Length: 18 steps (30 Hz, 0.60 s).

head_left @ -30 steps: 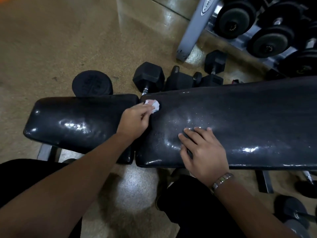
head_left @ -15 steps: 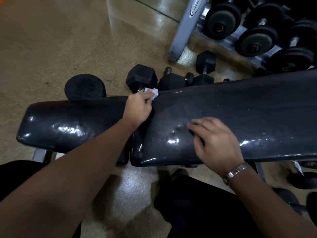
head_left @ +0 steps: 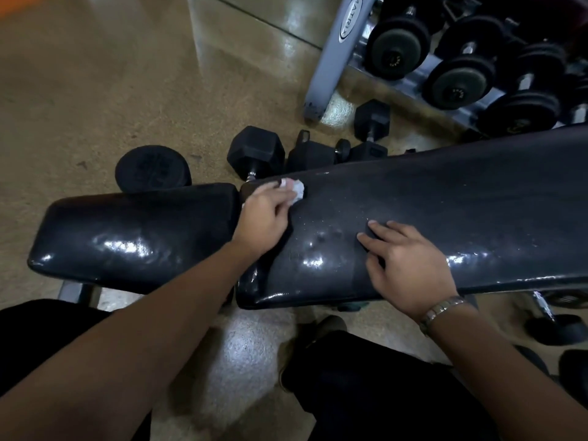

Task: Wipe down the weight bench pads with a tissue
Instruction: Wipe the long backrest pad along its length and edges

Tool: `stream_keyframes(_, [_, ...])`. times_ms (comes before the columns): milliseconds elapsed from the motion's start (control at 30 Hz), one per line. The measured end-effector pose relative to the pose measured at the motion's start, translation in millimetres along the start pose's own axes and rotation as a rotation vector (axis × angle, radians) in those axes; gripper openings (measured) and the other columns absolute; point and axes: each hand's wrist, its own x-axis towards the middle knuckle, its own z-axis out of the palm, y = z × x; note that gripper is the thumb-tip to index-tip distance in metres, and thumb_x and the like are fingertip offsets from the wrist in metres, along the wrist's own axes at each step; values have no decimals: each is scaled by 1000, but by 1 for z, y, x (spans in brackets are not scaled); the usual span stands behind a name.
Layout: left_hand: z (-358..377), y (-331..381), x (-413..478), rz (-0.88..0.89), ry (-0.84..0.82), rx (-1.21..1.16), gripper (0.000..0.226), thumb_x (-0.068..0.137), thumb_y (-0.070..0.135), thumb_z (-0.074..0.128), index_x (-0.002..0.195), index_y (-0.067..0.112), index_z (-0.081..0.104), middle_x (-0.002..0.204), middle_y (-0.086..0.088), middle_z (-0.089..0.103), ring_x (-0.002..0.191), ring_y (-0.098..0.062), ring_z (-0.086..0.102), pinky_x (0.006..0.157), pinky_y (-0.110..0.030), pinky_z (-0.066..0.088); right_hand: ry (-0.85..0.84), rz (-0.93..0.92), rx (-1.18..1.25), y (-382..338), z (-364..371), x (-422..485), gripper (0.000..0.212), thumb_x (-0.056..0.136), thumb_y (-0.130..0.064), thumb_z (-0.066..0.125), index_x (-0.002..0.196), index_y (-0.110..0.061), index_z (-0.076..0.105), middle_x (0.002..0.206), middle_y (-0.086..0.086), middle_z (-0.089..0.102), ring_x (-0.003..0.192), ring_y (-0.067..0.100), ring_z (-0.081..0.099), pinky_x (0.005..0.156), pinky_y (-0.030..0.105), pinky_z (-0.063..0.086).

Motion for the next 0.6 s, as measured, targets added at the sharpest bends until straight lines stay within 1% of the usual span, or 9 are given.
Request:
stream_keyframes(100, [-20,-20,-11,166,-53,79,26,92,8,69,116,15,76,119,-1,74,111,-18,55,104,-21,43,-9,2,-4,1,0,-2,44,86,-34,43,118,-25,71,131,-2,64,121,25,56,97,45,50])
stream_keyframes(133, [-22,-26,-2,149,-50,122,28,92,10,68,118,18,75,117,-3,73,108,-17,53,102,-26,46,-11,4,-12,0,0,-2,43,85,-33,44,118,-25,71,131,-2,64,121,25,56,97,45,50])
stream_keyframes(200, [-17,-24,24,-14,-3,178,28,95,15,63,120,24,73,112,-7,67,110,-19,53,97,-37,50,-18,18,-20,-2,-2,-1,40,84,-31,50,116,-24,72,129,-2,65,119,25,57,95,45,52])
stream_keyframes(233, [-9,-16,33,-94,19,174,27,97,18,60,119,26,73,111,-8,65,112,-21,52,98,-38,50,-19,24,-21,-3,-3,-1,38,83,-29,53,116,-23,72,128,-2,66,119,25,57,94,45,52])
stream_keyframes(300, [7,0,34,-152,18,102,26,98,19,60,119,27,73,113,-6,65,114,-19,50,102,-29,45,-29,28,-26,-3,-3,-1,36,84,-27,58,116,-23,72,128,-2,66,119,25,57,95,45,52])
stream_keyframes(400, [7,3,-1,-29,-37,-3,26,94,17,66,117,26,75,121,-1,69,111,-6,47,102,-11,35,-33,22,-29,-1,-3,-1,39,85,-32,51,118,-25,71,130,-3,65,121,23,56,96,43,52])
stream_keyframes(433, [-3,-4,-9,9,-50,-19,27,93,13,68,117,24,76,120,1,71,111,-4,46,102,-10,35,-30,22,-30,-1,-3,-1,41,85,-33,49,118,-25,71,130,-4,65,121,23,56,96,43,52])
stream_keyframes(500, [-20,-20,-3,-22,-39,0,29,91,8,69,116,20,76,115,3,71,112,-10,49,102,-15,39,-30,22,-35,-2,-3,-2,41,84,-33,49,118,-26,71,130,-4,64,121,23,56,96,42,52])
stream_keyframes(600, [-14,-24,23,-148,29,70,26,95,17,66,118,24,75,108,6,62,111,-20,54,100,-23,43,-44,14,-52,-3,-3,-1,37,86,-30,54,119,-26,70,130,-5,64,122,23,55,97,41,52])
